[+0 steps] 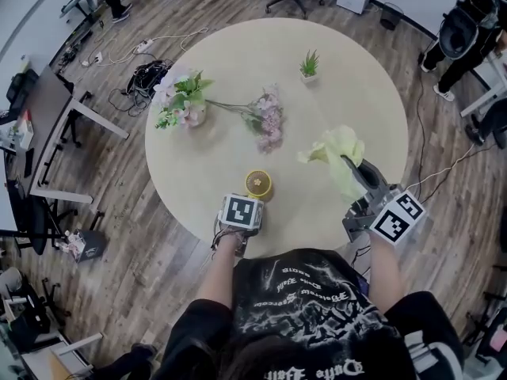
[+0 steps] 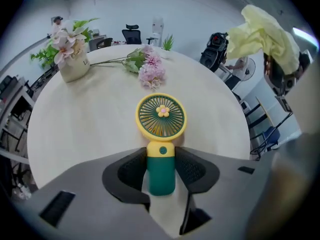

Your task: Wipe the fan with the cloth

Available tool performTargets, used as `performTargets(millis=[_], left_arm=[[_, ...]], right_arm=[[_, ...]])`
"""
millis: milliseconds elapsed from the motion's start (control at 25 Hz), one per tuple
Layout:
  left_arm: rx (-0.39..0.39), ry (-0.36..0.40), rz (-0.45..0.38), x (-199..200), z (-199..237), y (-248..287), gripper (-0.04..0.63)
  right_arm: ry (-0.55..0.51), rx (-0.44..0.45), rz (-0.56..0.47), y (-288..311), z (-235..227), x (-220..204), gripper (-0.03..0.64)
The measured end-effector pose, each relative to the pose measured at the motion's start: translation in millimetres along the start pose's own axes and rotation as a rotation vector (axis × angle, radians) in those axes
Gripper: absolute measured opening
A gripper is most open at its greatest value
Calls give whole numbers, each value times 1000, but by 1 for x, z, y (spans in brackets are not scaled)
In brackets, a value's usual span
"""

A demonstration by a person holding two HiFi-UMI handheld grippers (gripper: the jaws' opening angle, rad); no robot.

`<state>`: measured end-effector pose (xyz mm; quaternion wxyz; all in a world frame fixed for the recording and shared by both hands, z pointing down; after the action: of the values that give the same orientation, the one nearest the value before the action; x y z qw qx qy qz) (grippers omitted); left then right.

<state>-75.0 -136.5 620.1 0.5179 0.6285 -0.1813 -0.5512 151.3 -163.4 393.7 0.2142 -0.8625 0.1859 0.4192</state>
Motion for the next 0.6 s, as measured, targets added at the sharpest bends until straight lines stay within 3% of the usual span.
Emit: performTargets(millis=[80, 160, 200, 360, 600], left_arm=[[-52, -58, -39, 0, -8, 2, 208], [-91, -80, -76, 3, -14, 0, 315], [-95, -85, -102, 6, -15, -3, 330], [-149, -123, -251, 27, -21, -24, 331], [-205, -278, -522, 66, -13, -70, 331]], right_arm=[[2, 0, 9, 1, 1, -5, 37], [-3, 1, 18, 2, 2, -8, 37], [-12, 0, 24, 3, 3, -10, 37], [-111, -54, 34, 0, 0, -20, 38], [-232, -131, 95, -9, -8, -49, 43]])
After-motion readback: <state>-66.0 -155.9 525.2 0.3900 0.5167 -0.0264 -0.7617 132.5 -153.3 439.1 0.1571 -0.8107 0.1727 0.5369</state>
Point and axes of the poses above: the fingertips, and each gripper's own axes: y forward along the fingers, z to its left, x out of its top, the point moved 1 cm from there along -y, backward along the fingers, and after that the axes turned 12 degrees about -z, right-handed, at the moved point
